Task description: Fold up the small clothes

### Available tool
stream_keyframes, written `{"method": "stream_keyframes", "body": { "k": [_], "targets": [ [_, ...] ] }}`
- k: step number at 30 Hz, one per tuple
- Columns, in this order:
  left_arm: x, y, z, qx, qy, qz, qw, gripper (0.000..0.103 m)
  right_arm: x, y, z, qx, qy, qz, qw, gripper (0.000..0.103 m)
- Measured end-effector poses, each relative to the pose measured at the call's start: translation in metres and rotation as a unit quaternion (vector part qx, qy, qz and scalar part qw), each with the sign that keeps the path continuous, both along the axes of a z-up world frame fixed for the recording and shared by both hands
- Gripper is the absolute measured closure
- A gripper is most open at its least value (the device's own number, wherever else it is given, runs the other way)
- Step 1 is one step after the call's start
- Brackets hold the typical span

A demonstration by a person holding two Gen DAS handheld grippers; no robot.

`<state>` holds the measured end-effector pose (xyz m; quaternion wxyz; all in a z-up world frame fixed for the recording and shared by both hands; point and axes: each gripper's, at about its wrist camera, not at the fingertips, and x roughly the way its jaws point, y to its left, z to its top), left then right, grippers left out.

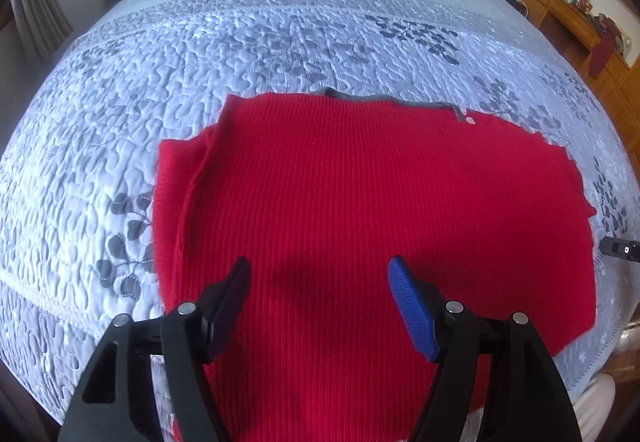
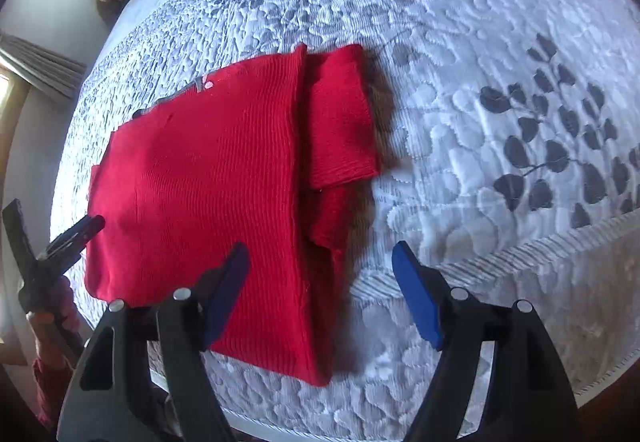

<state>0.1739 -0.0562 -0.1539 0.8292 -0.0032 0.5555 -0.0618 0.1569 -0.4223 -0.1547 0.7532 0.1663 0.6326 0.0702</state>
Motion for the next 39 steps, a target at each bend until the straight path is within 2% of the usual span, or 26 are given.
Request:
{"method": "stream_keyframes", "body": {
  "k": [6,11,14,16,19,24,31,39],
  "targets": [
    [0.004,0.005,-0.017,-0.01,0.005,-0.002,0.9999,0.032,0.007,0.006,-0.016,-0.006,0.015,0.01,1.0,0.029],
    [0.002,0.006,-0.02,-0.011,-0.002,-0.006,0.9999,0.031,0.013,0.017,-0.023,-0.036,0.017,0.02,0.999,0.029],
    [0.002,0.004,-0.023,-0.006,-0.008,-0.014,0.9999,0.03,0.014,0.026,-0.023,-0.064,-0.003,0.02,0.998,0.043],
    [0.001,0.004,-0.025,-0.005,-0.013,-0.018,0.9997,0.029,0.012,0.03,-0.021,-0.053,-0.021,0.02,0.998,0.065],
    [0.001,0.004,-0.026,-0.008,-0.02,-0.025,0.9995,0.028,0.011,0.034,-0.022,-0.042,-0.026,0.019,0.999,0.073],
    [0.003,0.006,-0.027,-0.015,-0.027,-0.037,0.9988,0.027,0.014,0.028,-0.031,-0.023,-0.015,0.001,1.0,0.075],
    [0.003,0.005,-0.03,-0.016,-0.036,-0.045,0.9982,0.026,0.014,0.041,-0.034,-0.068,-0.015,0.002,0.998,0.075],
    [0.006,0.007,-0.032,-0.023,-0.04,-0.053,0.9976,0.024,0.007,0.055,-0.033,-0.112,-0.038,-0.035,0.992,0.075]
  ]
}}
